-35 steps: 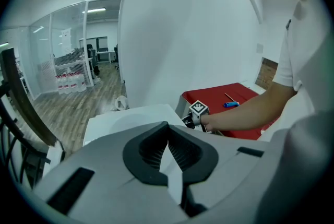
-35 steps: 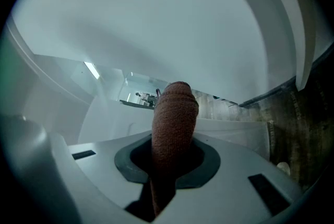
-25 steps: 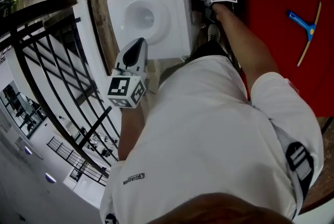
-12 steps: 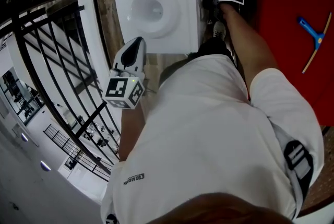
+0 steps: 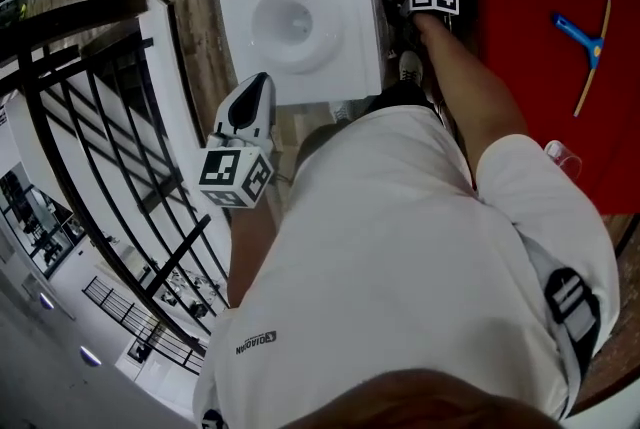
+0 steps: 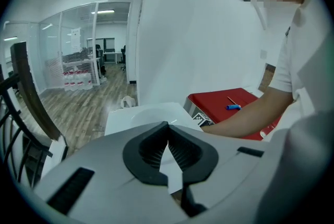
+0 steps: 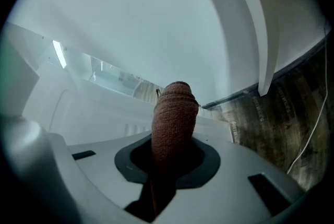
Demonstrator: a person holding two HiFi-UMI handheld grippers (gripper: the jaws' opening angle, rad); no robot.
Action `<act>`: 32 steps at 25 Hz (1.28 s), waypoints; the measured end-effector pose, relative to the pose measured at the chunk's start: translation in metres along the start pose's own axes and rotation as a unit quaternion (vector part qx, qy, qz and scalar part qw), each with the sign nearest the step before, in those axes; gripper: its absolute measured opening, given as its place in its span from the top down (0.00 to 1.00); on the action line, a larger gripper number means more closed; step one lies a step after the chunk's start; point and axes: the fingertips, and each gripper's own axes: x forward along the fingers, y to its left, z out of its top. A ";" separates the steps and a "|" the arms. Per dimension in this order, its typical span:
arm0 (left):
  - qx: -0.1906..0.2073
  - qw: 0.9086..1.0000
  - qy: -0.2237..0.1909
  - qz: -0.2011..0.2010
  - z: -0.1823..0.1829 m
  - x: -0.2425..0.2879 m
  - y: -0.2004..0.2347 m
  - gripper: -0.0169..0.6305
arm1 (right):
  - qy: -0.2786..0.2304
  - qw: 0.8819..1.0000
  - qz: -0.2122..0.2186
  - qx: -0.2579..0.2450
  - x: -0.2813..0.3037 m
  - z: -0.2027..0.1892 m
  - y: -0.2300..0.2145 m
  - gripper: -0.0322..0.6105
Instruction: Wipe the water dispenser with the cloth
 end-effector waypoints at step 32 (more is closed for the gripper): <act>0.038 0.992 -0.078 -0.096 -0.070 -0.052 0.092 0.99 | -0.127 0.971 0.159 -0.128 -0.119 -0.098 0.364 0.85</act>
